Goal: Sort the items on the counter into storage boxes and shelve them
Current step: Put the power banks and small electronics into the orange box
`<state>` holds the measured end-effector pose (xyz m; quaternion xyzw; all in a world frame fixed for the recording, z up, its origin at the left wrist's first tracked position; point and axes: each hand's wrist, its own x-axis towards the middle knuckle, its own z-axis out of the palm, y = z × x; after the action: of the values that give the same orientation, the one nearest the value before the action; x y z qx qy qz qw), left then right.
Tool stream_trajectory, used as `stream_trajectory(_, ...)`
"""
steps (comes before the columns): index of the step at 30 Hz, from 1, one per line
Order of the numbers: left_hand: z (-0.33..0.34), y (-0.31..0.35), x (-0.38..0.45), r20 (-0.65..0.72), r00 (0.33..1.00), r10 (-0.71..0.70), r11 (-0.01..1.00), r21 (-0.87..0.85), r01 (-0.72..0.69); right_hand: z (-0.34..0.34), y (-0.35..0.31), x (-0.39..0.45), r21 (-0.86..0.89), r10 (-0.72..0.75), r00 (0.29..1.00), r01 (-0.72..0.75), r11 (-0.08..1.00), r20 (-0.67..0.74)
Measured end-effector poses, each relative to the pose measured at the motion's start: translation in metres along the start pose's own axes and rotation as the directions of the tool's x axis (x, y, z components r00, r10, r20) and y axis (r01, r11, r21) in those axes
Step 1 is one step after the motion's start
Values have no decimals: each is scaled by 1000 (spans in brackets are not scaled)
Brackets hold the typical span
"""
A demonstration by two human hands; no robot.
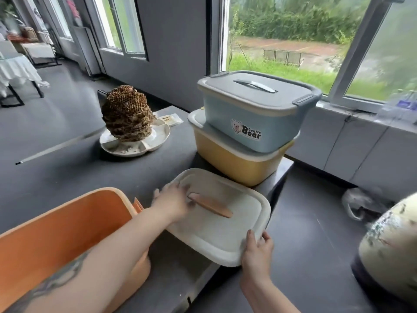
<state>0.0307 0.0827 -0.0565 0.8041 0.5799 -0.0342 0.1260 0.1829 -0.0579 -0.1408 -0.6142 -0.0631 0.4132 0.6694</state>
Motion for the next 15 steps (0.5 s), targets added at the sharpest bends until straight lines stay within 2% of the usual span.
stream_trajectory(3, 19, 17, -8, 270, 963, -7, 993, 112, -24, -3, 13, 6, -233, -75, 997, 80, 969, 29)
stream_trajectory(7, 25, 28, -18, 431, 902, -25, 979, 193, -65, -13, 22, 6, -550, -147, 976, 211, 808, 158)
stream_trajectory(12, 30, 26, -23, 436, 898, -63, 941, 325, -91, -10, 27, 1, -738, -273, 918, 394, 548, 287)
stream_trajectory(14, 19, 25, -25, 380, 925, -25, 938, 330, -110, -5, 26, 1, -781, -267, 918, 390, 487, 293)
stream_trajectory(15, 10, 23, -27, 304, 953, 3, 953, 288, -95, -1, 24, 1, -796, -254, 922, 381, 470, 291)
